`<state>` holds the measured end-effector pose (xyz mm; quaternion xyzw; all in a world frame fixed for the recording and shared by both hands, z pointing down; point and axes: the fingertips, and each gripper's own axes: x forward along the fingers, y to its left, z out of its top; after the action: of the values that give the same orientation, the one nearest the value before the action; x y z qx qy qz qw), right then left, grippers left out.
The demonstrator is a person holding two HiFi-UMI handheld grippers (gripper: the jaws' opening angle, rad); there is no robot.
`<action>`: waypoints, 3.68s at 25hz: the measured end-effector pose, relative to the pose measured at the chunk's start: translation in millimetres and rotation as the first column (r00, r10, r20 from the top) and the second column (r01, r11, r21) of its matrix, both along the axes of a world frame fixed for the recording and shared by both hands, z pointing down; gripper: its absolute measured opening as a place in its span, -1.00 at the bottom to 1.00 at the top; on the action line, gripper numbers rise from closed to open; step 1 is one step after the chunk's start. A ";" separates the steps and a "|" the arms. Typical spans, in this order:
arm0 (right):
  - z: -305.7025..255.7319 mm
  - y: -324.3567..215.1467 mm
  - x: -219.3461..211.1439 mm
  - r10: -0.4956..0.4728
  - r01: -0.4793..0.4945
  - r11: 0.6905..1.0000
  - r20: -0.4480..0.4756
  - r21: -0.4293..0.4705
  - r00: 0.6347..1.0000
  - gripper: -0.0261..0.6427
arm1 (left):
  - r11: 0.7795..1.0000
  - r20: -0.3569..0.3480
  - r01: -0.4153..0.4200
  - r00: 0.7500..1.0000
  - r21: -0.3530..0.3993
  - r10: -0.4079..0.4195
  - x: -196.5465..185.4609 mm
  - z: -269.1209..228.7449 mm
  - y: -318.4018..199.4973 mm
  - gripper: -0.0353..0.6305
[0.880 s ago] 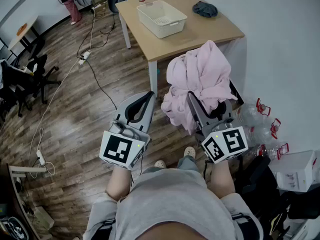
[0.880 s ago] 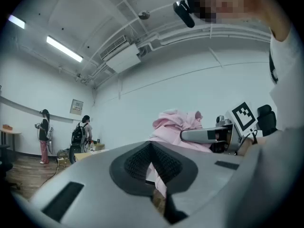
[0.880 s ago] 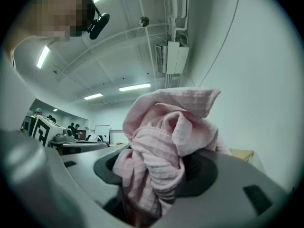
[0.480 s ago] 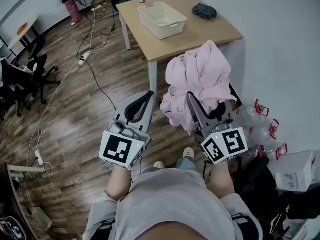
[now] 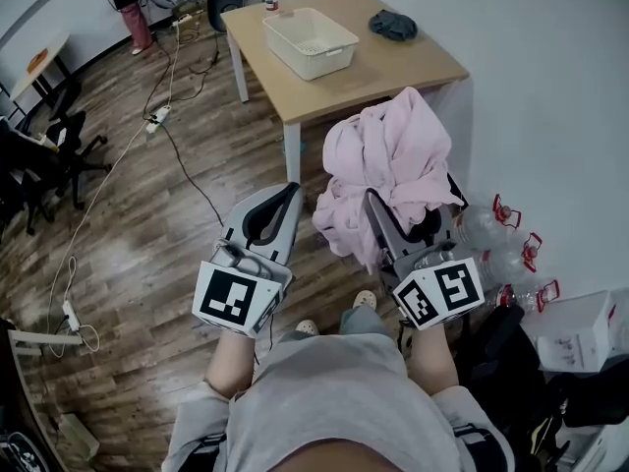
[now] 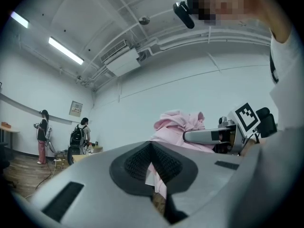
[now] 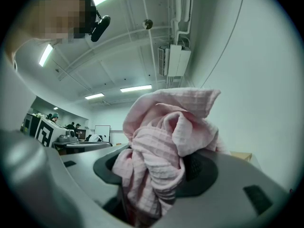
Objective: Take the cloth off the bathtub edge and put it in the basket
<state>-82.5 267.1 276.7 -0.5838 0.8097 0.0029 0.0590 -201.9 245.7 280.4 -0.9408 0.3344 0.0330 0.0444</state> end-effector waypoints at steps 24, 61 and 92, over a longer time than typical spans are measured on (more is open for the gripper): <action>-5.9 -168.2 141.5 -0.183 0.182 0.983 0.042 0.027 0.982 -0.11 | 0.991 0.037 0.133 0.990 0.009 -0.134 143.4 -3.3 -146.0 -0.90; 9.0 -323.3 196.0 -0.296 0.296 0.955 0.049 0.001 0.954 -0.11 | 0.969 0.049 0.247 0.968 0.008 -0.247 204.7 5.8 -292.6 -0.90; 5.4 -466.2 154.6 -0.277 0.275 0.961 0.051 0.038 0.959 -0.10 | 0.979 0.038 0.202 0.978 0.038 -0.204 166.9 5.9 -441.8 -0.90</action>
<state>72.1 -199.1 282.1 -0.4640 0.8812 -0.0095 0.0905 -35.0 -196.1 286.3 -0.9014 0.4271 0.0141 0.0703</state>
